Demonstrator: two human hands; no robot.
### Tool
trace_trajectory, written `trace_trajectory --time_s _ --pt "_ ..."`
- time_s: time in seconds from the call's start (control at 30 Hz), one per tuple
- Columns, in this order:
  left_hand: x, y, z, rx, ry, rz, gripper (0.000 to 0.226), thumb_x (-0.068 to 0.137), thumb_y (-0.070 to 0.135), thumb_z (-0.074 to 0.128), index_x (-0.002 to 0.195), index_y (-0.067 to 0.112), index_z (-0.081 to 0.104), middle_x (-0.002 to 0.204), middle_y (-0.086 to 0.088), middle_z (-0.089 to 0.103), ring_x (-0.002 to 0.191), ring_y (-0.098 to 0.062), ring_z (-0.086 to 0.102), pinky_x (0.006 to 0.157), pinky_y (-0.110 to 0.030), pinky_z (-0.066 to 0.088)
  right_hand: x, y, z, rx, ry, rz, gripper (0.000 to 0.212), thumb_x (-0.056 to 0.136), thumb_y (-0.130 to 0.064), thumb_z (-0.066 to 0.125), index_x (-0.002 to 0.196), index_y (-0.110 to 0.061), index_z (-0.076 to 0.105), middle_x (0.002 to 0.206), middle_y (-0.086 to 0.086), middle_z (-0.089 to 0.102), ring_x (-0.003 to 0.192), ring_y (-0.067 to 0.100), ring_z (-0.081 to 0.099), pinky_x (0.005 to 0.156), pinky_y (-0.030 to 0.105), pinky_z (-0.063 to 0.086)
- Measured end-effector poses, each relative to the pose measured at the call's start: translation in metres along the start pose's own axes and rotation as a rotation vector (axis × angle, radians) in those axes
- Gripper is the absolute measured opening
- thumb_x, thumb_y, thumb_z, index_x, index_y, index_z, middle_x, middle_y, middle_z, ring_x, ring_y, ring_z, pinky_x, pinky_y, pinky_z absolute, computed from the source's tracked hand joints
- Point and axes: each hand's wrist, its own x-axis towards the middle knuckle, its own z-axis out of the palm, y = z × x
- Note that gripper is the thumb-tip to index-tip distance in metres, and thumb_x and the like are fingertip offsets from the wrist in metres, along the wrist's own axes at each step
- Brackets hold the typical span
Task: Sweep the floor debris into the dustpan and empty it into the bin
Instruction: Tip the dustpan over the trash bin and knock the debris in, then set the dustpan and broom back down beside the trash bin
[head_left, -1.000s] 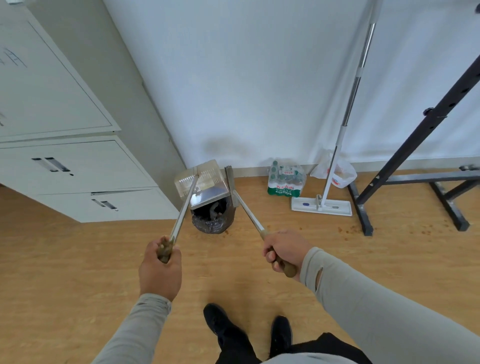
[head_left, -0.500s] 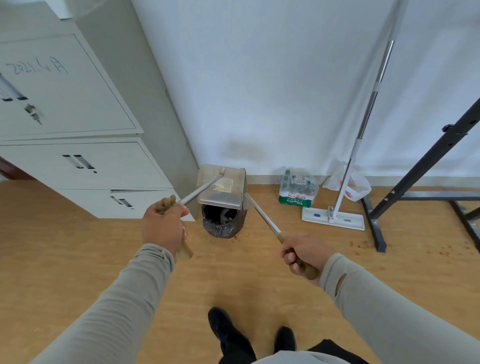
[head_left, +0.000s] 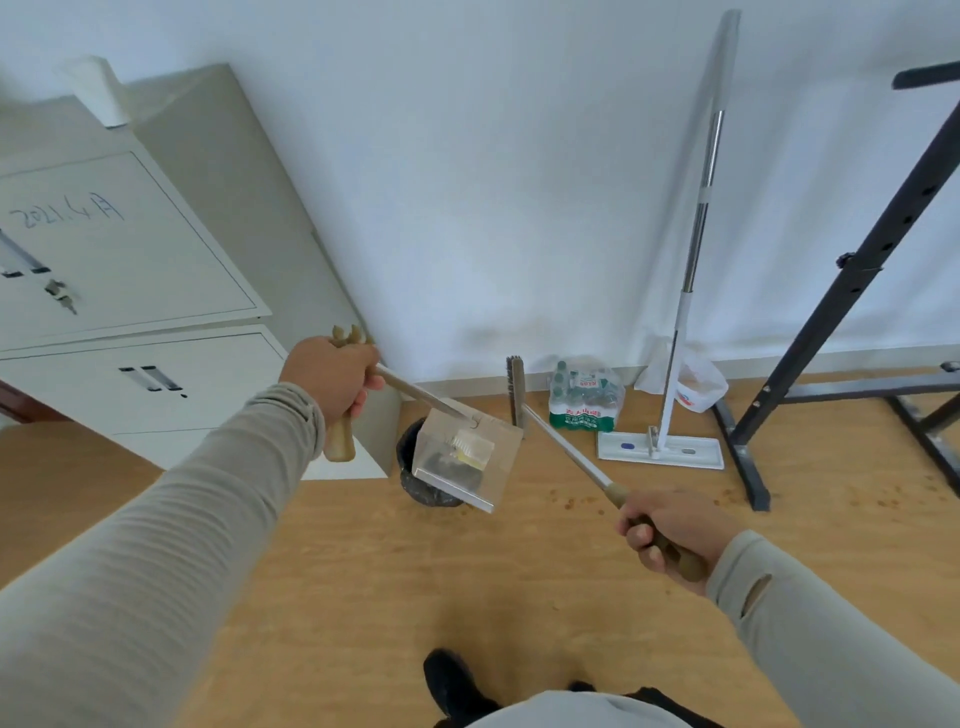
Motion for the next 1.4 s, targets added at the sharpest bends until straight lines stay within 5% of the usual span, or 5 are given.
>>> trace_trajectory --time_s 0.2,0.67,0.9,1.13,1.4 --pt "0.024 -0.010 0.055 -0.179 0.016 -0.179 0.018 0.095 0.015 0.058 0.081 0.003 0.058 0.068 -0.017 0.065 0.041 -0.017 0.044 0.049 -0.030 0.043 0.007 0.009 -0.024 0.018 0.032 0.050 0.007 0.088 -0.001 0.052 0.087 0.003 0.058 0.062 0.010 0.047 0.045 0.013 0.039 0.035 0.021 0.034" --pt "0.126 -0.063 0.146 -0.506 -0.091 -0.597 0.013 0.097 0.017 0.059 0.105 0.008 0.057 0.052 -0.006 0.053 0.044 -0.018 0.048 0.049 -0.027 0.050 0.076 -0.035 -0.021 -0.218 0.167 0.101 0.009 0.090 0.003 0.050 0.089 -0.001 0.057 0.074 0.017 0.061 0.044 0.014 0.047 0.041 0.022 0.035" --pt "0.162 -0.113 0.178 -0.631 -0.163 -0.777 0.018 0.097 0.010 0.060 0.113 0.003 0.056 0.079 -0.017 0.066 0.059 -0.023 0.062 0.061 -0.033 0.061 0.119 -0.073 -0.007 -0.543 0.244 0.136 0.032 0.088 -0.005 0.056 0.117 -0.016 0.053 0.083 0.015 0.072 0.048 0.015 0.052 0.044 0.027 0.042" --pt "0.191 -0.143 0.208 -0.773 -0.126 -0.860 0.022 0.100 0.008 0.054 0.120 0.006 0.044 0.093 -0.019 0.070 0.076 -0.022 0.070 0.083 -0.038 0.061 0.121 -0.098 -0.011 -0.494 0.221 0.194 0.037 0.087 -0.004 0.058 0.121 -0.017 0.054 0.087 0.016 0.073 0.049 0.014 0.051 0.045 0.027 0.044" --pt "0.217 -0.171 0.244 -0.903 -0.003 -0.904 0.051 0.100 0.015 0.058 0.145 0.009 0.036 0.110 -0.017 0.064 0.096 -0.022 0.072 0.087 -0.042 0.059 0.114 -0.108 -0.023 -0.359 0.139 0.291 0.030 0.089 0.002 0.054 0.118 -0.006 0.056 0.072 0.014 0.069 0.044 0.016 0.046 0.040 0.025 0.038"
